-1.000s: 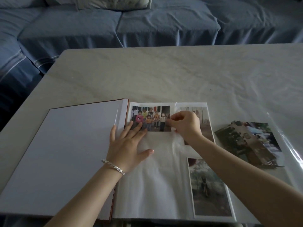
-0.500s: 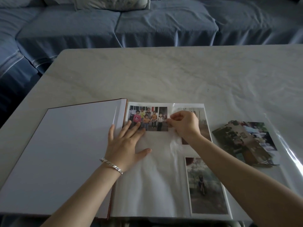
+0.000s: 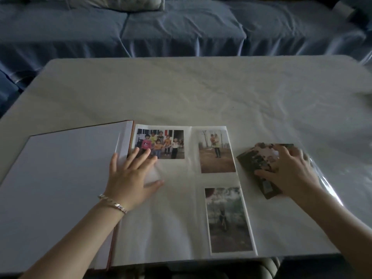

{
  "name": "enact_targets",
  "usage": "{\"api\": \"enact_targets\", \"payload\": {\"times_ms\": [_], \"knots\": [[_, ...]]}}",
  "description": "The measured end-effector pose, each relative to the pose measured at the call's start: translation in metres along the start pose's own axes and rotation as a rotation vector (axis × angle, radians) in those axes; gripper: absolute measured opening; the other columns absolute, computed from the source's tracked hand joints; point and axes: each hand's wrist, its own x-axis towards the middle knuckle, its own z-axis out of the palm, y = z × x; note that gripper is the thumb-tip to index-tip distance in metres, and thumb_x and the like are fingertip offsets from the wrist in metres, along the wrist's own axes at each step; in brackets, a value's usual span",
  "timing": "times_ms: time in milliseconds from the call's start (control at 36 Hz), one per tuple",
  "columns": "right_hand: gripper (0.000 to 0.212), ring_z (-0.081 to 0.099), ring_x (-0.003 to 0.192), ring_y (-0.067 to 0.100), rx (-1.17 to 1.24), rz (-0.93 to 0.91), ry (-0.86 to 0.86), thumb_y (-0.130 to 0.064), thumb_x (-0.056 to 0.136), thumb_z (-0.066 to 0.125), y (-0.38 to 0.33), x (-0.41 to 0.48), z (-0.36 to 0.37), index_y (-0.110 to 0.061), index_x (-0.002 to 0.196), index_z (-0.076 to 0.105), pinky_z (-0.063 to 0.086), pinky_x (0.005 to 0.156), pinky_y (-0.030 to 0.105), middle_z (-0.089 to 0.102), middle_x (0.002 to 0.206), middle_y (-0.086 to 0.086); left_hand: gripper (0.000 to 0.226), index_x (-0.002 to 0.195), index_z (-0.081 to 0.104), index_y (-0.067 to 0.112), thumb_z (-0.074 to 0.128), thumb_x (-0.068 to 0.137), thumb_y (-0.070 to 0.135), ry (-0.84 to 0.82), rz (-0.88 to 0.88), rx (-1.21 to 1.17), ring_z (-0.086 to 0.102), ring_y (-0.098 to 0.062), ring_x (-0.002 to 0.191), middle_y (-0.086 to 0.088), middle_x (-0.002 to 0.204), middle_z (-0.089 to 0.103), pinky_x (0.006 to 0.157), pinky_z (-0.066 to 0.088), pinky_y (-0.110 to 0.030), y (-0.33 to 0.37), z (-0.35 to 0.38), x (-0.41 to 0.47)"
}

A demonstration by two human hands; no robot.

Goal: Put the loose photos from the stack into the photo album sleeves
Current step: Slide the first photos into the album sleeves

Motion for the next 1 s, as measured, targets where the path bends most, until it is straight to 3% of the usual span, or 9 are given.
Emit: {"api": "enact_targets", "payload": {"times_ms": [83,194,306,389,500,583,667,806,1000], "knots": [[0.088,0.044,0.118,0.036,-0.051,0.026,-0.088,-0.055,0.067,0.075,0.014,0.002,0.005,-0.015,0.135,0.038,0.040,0.095,0.042,0.049,0.130,0.017,0.099,0.144,0.018,0.044,-0.006,0.055,0.081,0.000,-0.007,-0.005,-0.004,-0.005,0.144,0.020,0.155,0.002,0.111,-0.011,-0.045,0.001,-0.002,0.000],[0.057,0.059,0.092,0.029,0.301,0.006,0.031,-0.028,0.076,0.076,0.020,0.000,0.014,-0.013,0.126,0.052,0.049,0.074,0.032,0.063,0.108,0.009,0.100,0.145,0.016,0.045,-0.007,0.055,0.081,-0.009,-0.006,0.005,-0.005,-0.005,0.144,0.020,0.155,0.001,0.112,-0.010,-0.045,0.001,-0.003,0.000],[0.026,0.059,0.062,0.015,0.579,0.004,0.225,-0.007,0.073,0.076,0.020,-0.001,0.010,-0.005,0.098,0.071,0.038,0.045,0.008,0.067,0.077,0.013,0.101,0.145,0.014,0.045,-0.009,0.054,0.082,-0.023,-0.003,0.015,-0.007,-0.005,0.143,0.019,0.155,-0.001,0.112,-0.011,-0.044,0.000,-0.002,0.000],[0.020,0.061,0.068,0.017,0.688,-0.047,0.290,-0.010,0.077,0.074,0.018,-0.003,-0.002,-0.013,0.096,0.074,0.042,0.057,0.006,0.067,0.075,0.002,0.100,0.146,0.014,0.043,-0.008,0.056,0.082,-0.021,0.003,0.013,-0.007,-0.005,0.143,0.019,0.155,-0.001,0.111,-0.013,-0.044,-0.001,-0.001,0.001],[0.017,0.066,0.069,0.017,0.723,-0.218,0.160,-0.014,0.086,0.065,0.004,-0.006,-0.019,-0.027,0.091,0.073,0.054,0.057,0.030,0.070,0.076,-0.004,0.098,0.145,0.019,0.042,-0.004,0.058,0.081,-0.008,0.006,-0.009,-0.003,-0.005,0.144,0.018,0.156,0.005,0.111,-0.011,-0.044,-0.001,0.000,0.002],[0.022,0.062,0.070,0.001,0.608,-0.329,0.046,-0.015,0.088,0.062,-0.012,-0.009,-0.019,-0.030,0.103,0.070,0.044,0.051,0.009,0.068,0.079,-0.012,0.098,0.144,0.021,0.043,-0.002,0.057,0.081,-0.006,-0.001,-0.022,-0.003,-0.004,0.143,0.019,0.156,0.006,0.111,-0.011,-0.044,-0.001,0.000,0.001],[0.037,0.057,0.075,0.005,0.499,-0.370,-0.007,-0.015,0.089,0.061,-0.028,-0.010,-0.013,-0.023,0.125,0.059,0.042,0.057,0.008,0.065,0.097,-0.006,0.099,0.145,0.018,0.043,-0.005,0.057,0.081,-0.011,0.000,-0.007,-0.005,-0.004,0.143,0.019,0.156,0.003,0.111,-0.012,-0.044,0.000,-0.001,0.000],[0.043,0.064,0.091,0.021,0.389,-0.382,-0.068,-0.016,0.093,0.055,-0.049,-0.011,-0.004,-0.023,0.134,0.050,0.054,0.073,0.031,0.066,0.113,0.009,0.098,0.144,0.020,0.044,-0.003,0.056,0.080,-0.001,-0.016,-0.016,-0.005,-0.003,0.143,0.020,0.155,0.004,0.110,-0.014,-0.042,0.002,-0.002,0.000],[0.040,0.061,0.085,0.007,0.332,-0.486,-0.252,-0.019,0.091,0.058,-0.066,-0.009,0.007,-0.025,0.130,0.054,0.043,0.063,0.007,0.065,0.115,0.001,0.100,0.144,0.020,0.043,-0.007,0.055,0.080,0.008,0.000,-0.005,-0.002,-0.004,0.143,0.019,0.156,0.006,0.111,-0.010,-0.043,0.002,-0.002,-0.001]]}}
